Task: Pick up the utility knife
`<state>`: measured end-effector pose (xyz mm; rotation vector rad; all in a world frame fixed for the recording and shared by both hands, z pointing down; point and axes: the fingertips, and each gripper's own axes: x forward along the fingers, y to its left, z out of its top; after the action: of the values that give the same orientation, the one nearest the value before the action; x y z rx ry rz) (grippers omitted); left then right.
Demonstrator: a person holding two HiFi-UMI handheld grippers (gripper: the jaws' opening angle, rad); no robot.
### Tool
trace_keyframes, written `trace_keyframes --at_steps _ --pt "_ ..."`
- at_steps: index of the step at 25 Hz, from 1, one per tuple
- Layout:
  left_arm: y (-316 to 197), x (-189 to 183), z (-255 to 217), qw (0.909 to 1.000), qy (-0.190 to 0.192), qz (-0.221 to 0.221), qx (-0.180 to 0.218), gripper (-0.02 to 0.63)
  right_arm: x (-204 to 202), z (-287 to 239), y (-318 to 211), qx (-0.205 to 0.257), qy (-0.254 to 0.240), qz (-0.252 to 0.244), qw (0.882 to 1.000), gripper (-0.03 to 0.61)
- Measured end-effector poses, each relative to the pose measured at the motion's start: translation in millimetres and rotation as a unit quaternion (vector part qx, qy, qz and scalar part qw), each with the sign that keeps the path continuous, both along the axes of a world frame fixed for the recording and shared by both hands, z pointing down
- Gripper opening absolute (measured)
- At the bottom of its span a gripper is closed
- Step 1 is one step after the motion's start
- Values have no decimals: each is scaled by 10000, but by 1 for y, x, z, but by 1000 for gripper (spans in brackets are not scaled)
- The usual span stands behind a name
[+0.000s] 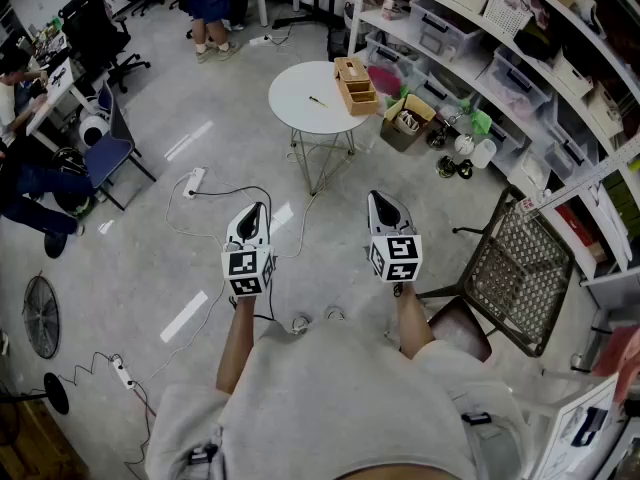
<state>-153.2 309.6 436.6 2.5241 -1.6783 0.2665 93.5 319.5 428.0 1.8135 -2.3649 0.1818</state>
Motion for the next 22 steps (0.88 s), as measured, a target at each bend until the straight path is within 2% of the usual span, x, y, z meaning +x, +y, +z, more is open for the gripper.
trace_keyframes --at_steps 14,22 --pt "-4 10 -2 10000 -77 -16 19 20 6 5 -1 -13 -103 -122 9999 31" --pt "-10 32 -4 9999 -151 0 35 20 24 13 -5 -81 -34 -148 9999 31"
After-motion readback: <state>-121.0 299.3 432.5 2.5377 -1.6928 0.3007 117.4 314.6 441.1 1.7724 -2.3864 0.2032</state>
